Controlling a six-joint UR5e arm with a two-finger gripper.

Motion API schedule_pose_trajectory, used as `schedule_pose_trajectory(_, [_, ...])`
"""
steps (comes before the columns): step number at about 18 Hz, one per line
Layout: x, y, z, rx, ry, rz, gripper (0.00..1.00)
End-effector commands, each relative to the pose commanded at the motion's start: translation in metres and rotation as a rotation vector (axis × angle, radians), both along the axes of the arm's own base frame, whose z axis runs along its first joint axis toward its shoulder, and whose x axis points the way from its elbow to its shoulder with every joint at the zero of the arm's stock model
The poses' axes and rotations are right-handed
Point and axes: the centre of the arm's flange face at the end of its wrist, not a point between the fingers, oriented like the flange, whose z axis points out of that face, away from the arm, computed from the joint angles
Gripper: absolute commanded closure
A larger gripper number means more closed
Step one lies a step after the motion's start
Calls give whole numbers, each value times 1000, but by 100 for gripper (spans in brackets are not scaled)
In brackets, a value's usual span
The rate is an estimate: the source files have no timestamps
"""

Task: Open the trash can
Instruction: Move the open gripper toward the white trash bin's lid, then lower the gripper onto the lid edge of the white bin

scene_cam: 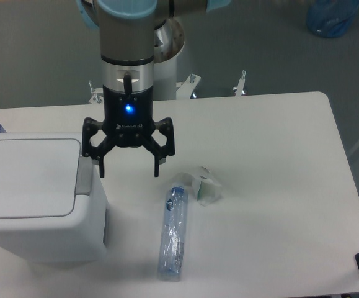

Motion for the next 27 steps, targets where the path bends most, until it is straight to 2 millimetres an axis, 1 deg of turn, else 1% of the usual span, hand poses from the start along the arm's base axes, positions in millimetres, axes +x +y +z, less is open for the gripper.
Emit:
schedule_pose_trajectory(12, [8,3,-6,-7,-11,-6,0])
schedule_pose_trajectory(27, [8,4,-12,-17,-19,-7,0])
